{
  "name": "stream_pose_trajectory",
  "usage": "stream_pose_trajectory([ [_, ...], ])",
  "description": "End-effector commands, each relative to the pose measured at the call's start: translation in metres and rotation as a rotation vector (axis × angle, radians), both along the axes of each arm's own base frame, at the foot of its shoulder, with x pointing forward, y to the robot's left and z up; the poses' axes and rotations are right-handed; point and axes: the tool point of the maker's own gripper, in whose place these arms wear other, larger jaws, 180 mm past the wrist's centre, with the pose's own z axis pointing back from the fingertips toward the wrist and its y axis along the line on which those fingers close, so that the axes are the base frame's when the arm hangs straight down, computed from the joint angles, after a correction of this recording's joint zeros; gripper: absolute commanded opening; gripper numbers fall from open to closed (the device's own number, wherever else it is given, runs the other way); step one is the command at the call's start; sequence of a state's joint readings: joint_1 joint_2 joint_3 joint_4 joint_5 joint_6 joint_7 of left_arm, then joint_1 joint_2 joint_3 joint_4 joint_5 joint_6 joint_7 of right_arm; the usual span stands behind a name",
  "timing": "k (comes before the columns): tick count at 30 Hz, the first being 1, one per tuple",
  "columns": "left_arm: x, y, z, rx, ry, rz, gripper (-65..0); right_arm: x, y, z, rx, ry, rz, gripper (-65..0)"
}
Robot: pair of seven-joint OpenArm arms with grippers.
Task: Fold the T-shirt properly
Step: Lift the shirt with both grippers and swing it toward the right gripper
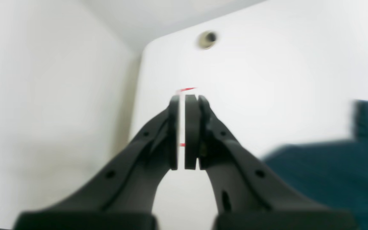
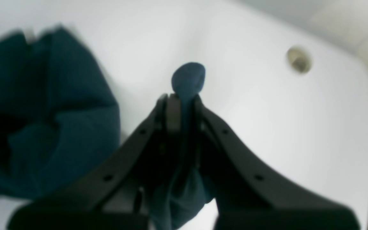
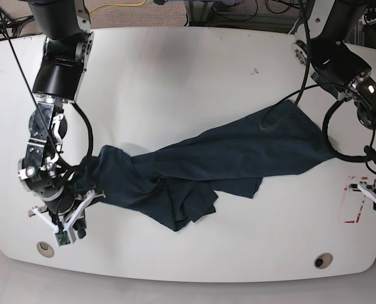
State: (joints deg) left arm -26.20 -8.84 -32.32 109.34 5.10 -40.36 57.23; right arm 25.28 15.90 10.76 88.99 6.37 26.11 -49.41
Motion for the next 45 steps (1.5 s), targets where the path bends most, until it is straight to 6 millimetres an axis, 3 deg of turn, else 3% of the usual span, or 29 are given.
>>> stream_pose_trajectory([
  [1, 0.004, 0.001, 0.043, 0.023, -0.114, 0.002, -64.6, 0.016, -0.010, 0.050, -0.013, -0.132, -0.009, -64.1],
  [3, 0.005, 0.003, 0.055, 0.029, -0.138, 0.012, -64.7, 0.019, -0.013, 0.061, -0.019, -0.157, -0.012, -64.0],
  [5, 0.007, 0.004, 0.085, 0.033, -0.209, 0.028, -64.6, 0.026, -0.024, 0.088, -0.033, -0.204, -0.035, -63.5],
  [15, 0.019, 0.000, 0.124, -0.007, -0.307, 0.009, -63.2, 0.033, -0.037, 0.133, -0.063, -0.290, -0.053, -63.1],
  [19, 0.030, -0.001, 0.116, -0.038, -0.287, -0.016, -59.4, 0.031, -0.036, 0.130, -0.064, -0.285, -0.052, -63.0],
  [25, 0.045, -0.001, 0.091, -0.081, -0.231, -0.044, -44.0, 0.030, -0.034, 0.120, -0.058, -0.263, -0.050, -62.9],
  [27, 0.050, 0.006, 0.072, -0.103, -0.174, -0.036, -38.4, 0.027, -0.029, 0.099, -0.042, -0.228, -0.046, -63.0],
  [37, 0.057, 0.006, 0.032, -0.161, -0.060, -0.039, -34.6, 0.017, -0.019, 0.060, -0.017, -0.155, -0.034, -63.0],
  [41, 0.059, 0.005, 0.026, -0.180, -0.030, -0.038, -34.7, 0.012, -0.012, 0.052, -0.018, -0.142, -0.020, -63.3],
  [45, 0.061, 0.000, 0.008, -0.195, 0.022, -0.049, -33.0, 0.009, -0.011, 0.049, -0.020, -0.141, -0.017, -63.3],
])
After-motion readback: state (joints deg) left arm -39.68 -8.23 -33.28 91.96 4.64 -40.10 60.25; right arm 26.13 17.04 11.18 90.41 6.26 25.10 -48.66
